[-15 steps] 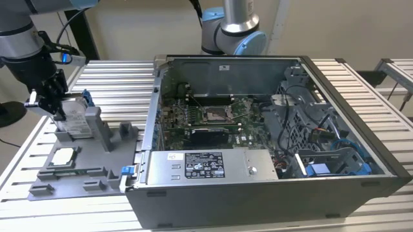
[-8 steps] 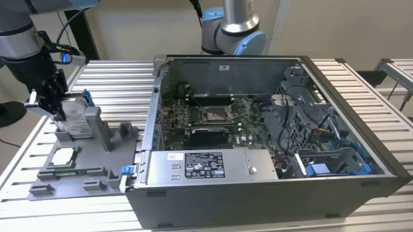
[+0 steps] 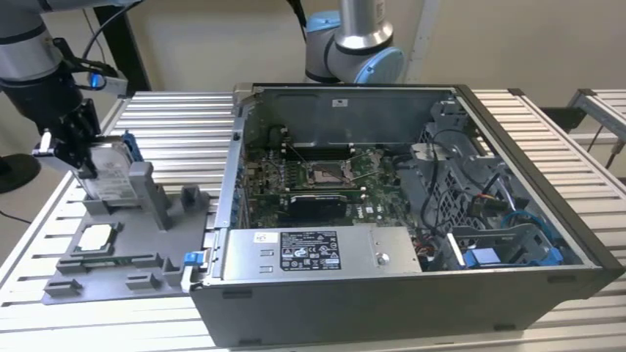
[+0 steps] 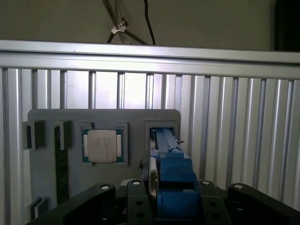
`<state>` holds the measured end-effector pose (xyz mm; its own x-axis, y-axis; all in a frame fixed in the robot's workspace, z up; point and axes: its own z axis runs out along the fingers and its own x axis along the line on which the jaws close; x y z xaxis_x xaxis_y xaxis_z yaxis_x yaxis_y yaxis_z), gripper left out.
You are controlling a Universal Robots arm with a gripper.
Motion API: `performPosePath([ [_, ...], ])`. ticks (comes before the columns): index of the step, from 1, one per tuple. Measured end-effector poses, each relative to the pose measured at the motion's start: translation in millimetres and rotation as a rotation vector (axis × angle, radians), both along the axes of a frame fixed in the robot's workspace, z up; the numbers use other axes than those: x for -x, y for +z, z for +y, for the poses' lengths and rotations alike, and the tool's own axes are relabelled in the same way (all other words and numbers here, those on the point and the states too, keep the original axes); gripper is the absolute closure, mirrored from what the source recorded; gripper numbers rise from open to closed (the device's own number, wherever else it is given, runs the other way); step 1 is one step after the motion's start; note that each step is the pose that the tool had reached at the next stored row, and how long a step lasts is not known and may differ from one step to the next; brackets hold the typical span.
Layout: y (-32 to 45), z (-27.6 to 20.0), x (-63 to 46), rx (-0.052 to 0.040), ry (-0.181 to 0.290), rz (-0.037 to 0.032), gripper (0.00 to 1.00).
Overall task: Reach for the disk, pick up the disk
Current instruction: 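Pick up the disk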
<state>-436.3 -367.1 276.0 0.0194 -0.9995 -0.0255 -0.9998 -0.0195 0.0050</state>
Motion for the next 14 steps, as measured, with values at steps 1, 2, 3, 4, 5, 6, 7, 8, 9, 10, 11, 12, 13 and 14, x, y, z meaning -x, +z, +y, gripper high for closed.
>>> performPosePath([
  [1,2.2,0.0,0.0,-0.0001,0.0,-0.0002,1.0],
  [2,4.5,0.0,0.0,0.0,0.0,-0.0001,1.0],
  [3,6.5,0.0,0.0,0.0,0.0,-0.0001,1.0],
  [4,8.2,0.0,0.0,0.0,0.0,-0.0001,1.0],
  [5,9.9,0.0,0.0,0.0,0.0,0.0,1.0],
  [6,11.5,0.0,0.0,0.0,0.0,-0.0001,1.0],
  [7,13.3,0.0,0.0,0.0,0.0,0.0,1.0],
  [8,15.0,0.0,0.0,0.0,0.0,0.0,1.0],
  [9,16.8,0.0,0.0,0.0,0.0,0.0,1.0],
  [10,18.3,0.0,0.0,0.0,0.0,-0.0001,1.0],
  [11,19.8,0.0,0.0,-0.0001,0.0,-0.0001,1.0],
  [12,21.5,0.0,0.0,0.0,0.0,0.0,1.0],
  [13,23.2,0.0,0.0,0.0,0.0,0.0,1.0],
  [14,25.0,0.0,0.0,0.0,0.0,0.0,1.0],
])
